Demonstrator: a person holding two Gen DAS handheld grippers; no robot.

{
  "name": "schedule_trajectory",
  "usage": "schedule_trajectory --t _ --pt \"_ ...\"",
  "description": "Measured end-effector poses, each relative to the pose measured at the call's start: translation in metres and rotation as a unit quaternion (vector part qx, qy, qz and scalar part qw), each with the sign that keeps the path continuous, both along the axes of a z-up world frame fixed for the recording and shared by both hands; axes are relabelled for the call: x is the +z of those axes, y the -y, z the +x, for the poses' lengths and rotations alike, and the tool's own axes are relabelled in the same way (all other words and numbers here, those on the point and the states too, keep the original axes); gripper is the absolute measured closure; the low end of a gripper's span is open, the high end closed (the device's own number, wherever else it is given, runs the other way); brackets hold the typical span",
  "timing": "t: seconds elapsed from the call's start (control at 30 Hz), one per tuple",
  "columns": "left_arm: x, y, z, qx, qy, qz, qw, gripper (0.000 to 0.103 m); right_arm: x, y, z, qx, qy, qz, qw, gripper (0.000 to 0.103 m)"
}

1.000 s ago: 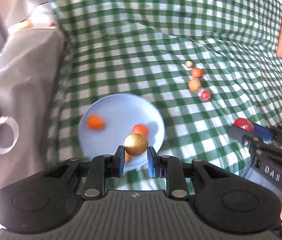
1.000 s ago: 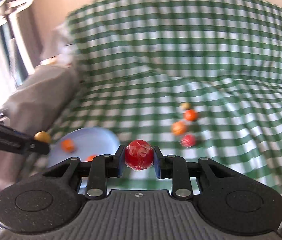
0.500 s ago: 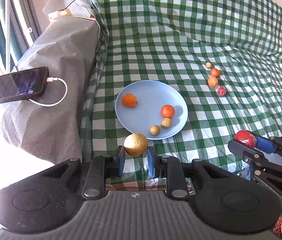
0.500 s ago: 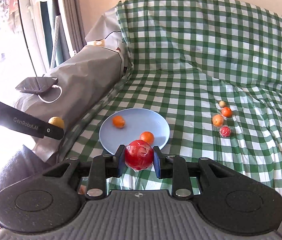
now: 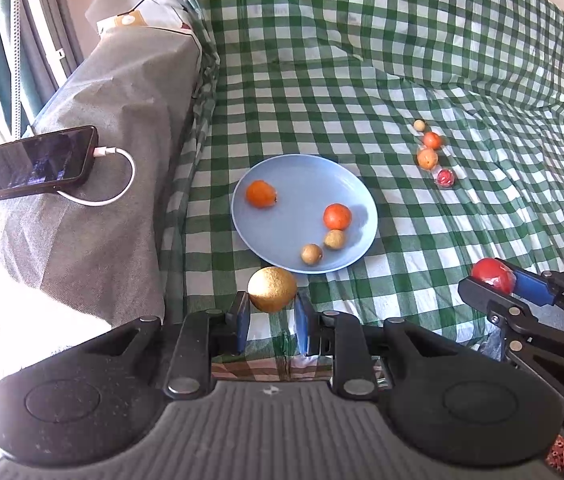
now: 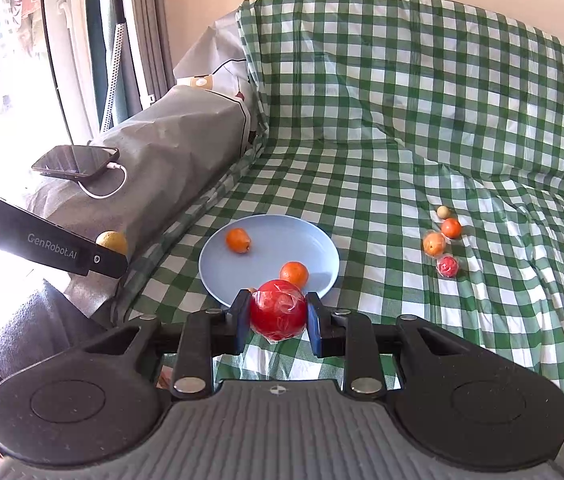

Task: Organize fruits
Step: 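Carry the red fruit and yellow plum over the blue plate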

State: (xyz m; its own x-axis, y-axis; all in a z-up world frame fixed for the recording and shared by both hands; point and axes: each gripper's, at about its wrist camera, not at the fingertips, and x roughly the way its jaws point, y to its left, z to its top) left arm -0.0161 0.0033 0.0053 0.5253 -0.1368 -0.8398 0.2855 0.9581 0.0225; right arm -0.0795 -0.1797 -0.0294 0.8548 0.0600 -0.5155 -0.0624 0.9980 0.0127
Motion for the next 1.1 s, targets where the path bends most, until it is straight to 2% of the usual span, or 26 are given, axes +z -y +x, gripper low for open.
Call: schedule_trajectory --t 0.53,1.1 --pt "-0.014 0.014 0.035 -0.005 -0.023 0.017 0.9996 0.077 -0.012 0.009 0.025 -0.007 -0.026 0.007 1.000 0.073" --pt "-0.052 0.032 0.122 0.003 -0.049 0.030 0.9983 0.077 -0.033 0.011 0.110 -0.006 -0.062 0.006 0.998 0.073"
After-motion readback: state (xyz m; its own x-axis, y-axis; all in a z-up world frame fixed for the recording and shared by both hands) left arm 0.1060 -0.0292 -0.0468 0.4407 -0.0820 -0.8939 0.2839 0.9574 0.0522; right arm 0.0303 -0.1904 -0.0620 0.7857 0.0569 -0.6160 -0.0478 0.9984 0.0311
